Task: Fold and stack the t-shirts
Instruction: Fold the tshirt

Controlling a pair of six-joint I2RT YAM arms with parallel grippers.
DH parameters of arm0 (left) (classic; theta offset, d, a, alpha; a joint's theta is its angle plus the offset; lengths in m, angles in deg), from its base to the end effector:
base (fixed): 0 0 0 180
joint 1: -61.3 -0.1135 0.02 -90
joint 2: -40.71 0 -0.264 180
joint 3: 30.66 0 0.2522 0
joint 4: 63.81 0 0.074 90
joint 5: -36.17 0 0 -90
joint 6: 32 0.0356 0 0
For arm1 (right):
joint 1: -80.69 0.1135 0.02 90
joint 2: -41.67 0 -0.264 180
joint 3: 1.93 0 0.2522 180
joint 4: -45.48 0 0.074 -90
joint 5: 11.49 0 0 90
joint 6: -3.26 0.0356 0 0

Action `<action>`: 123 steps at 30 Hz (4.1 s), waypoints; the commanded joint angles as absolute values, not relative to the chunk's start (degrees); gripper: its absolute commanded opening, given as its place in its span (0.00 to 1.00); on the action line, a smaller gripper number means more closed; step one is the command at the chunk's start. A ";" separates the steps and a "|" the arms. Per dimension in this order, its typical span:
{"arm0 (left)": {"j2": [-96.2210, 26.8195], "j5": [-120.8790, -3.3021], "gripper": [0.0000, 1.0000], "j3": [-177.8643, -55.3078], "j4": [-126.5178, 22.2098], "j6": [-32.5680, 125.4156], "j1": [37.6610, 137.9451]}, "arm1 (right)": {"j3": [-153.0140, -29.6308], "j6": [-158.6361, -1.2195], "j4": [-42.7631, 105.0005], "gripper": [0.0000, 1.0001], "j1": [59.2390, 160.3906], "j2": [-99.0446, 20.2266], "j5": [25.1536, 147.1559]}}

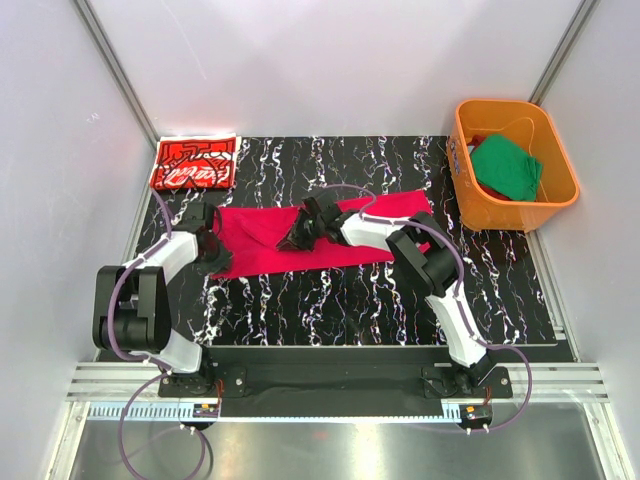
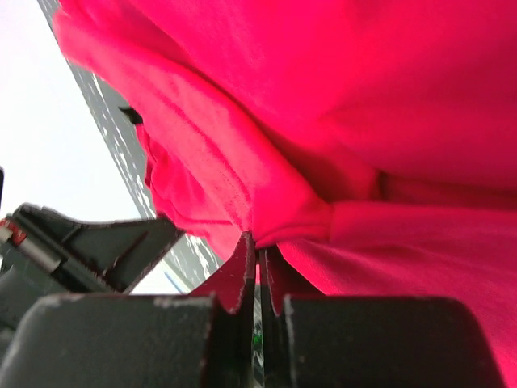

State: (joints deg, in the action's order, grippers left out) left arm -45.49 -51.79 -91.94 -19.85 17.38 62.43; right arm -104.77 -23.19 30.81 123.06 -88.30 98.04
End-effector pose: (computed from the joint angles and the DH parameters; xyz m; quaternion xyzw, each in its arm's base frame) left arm 0.2707 -0.0041 0.1684 -0.3351 0.9240 -0.0489 0.1774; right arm 0.3571 0.3419 0.1291 0.0973 0.8970 0.4145 0.1188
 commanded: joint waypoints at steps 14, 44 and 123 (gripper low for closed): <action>-46.48 -48.29 0.13 -94.25 -18.94 17.31 61.57 | -103.31 -27.42 31.01 0.00 118.57 -82.34 112.61; -63.36 -67.19 0.50 -117.72 -22.54 35.58 59.72 | -103.84 -26.36 35.49 0.00 117.52 -86.47 115.08; -61.43 -66.05 0.48 -107.61 -17.62 28.03 59.72 | -118.70 -42.09 21.62 0.12 117.78 -96.66 117.81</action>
State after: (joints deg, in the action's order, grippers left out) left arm -61.73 -71.11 -107.51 -15.68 28.68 59.85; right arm -116.96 -41.36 22.33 117.53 -94.75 116.75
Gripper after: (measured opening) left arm 0.473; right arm 0.130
